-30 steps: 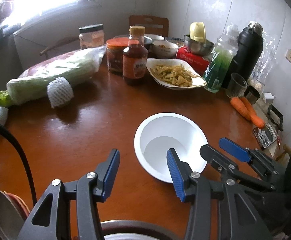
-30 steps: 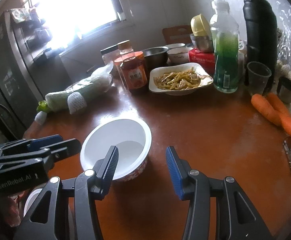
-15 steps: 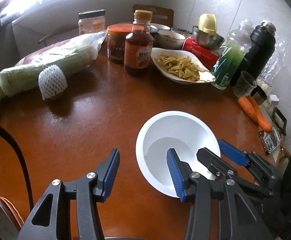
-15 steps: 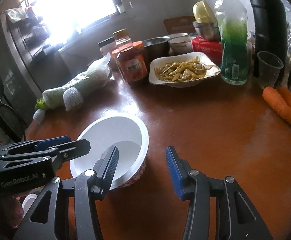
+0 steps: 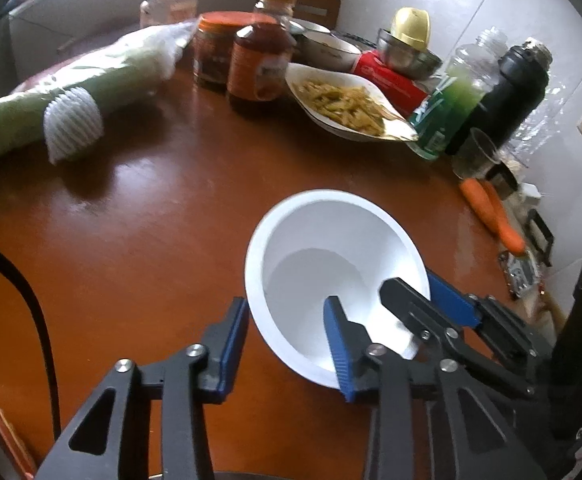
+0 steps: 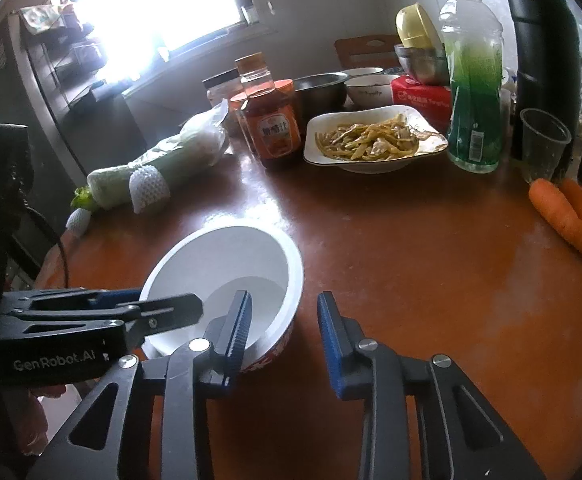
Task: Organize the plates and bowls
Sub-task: 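Grasp the red-printed paper bowl rim with both tools and lift, then carry the red-printed bowl over the white bowl and lower it inside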
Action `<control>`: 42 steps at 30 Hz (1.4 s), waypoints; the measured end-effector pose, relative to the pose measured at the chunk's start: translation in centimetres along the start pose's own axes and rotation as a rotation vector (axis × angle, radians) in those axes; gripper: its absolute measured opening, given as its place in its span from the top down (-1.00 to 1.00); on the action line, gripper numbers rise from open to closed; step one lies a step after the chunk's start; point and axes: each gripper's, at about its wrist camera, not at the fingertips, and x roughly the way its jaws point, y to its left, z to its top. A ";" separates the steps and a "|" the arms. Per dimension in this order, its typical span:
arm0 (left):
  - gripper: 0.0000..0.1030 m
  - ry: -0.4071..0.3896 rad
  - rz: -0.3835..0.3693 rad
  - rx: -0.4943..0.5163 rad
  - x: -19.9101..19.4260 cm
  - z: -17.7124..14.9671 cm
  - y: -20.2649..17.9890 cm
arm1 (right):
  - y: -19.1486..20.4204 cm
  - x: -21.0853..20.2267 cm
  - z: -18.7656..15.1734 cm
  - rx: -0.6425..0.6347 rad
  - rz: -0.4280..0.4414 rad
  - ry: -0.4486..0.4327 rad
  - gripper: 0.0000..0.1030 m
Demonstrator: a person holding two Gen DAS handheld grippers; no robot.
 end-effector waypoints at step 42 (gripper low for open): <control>0.45 -0.258 0.022 0.012 -15.3 -7.8 1.9 | 11.8 -10.3 -1.8 -0.181 0.074 -0.151 0.45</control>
